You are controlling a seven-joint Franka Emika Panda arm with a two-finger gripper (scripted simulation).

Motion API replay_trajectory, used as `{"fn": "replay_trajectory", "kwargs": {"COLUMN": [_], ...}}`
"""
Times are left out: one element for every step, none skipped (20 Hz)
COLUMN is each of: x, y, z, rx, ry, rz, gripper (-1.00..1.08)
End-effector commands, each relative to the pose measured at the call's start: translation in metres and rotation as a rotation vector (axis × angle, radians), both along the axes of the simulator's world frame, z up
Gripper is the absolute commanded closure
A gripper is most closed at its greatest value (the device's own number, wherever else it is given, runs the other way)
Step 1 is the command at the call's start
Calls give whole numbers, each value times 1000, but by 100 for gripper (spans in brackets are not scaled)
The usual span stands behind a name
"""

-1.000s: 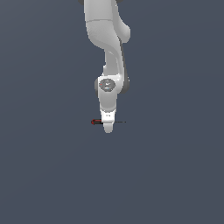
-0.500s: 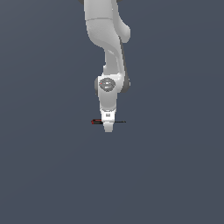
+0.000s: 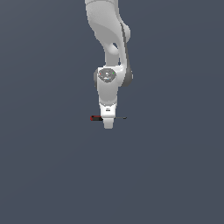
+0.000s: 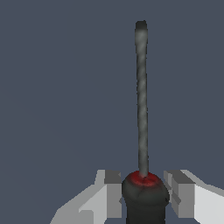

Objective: Pick up the object and move it to a goal position.

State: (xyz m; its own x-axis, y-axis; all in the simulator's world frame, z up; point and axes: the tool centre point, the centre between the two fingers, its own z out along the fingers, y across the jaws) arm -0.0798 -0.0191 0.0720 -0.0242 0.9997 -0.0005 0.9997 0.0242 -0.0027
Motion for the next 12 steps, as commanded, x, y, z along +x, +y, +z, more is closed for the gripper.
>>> {"fn": "replay_trajectory", "kwargs": {"x": [4, 5, 7, 9, 11, 13, 15, 17, 19, 20, 22, 24], "y": [1, 1, 1, 2, 2, 3, 3, 3, 4, 4, 4, 5], "z": [22, 32, 42, 52, 64, 75, 86, 97, 108, 119, 130, 141], "rx": [0, 0, 1, 1, 1, 2, 3, 3, 4, 4, 4, 5], "ry": [-1, -1, -1, -1, -1, -1, -1, -1, -1, -1, -1, -1], "rz": [1, 1, 1, 2, 2, 2, 3, 3, 3, 3, 3, 3], "gripper": [108, 108, 108, 108, 108, 108, 108, 108, 108, 108, 108, 108]}}
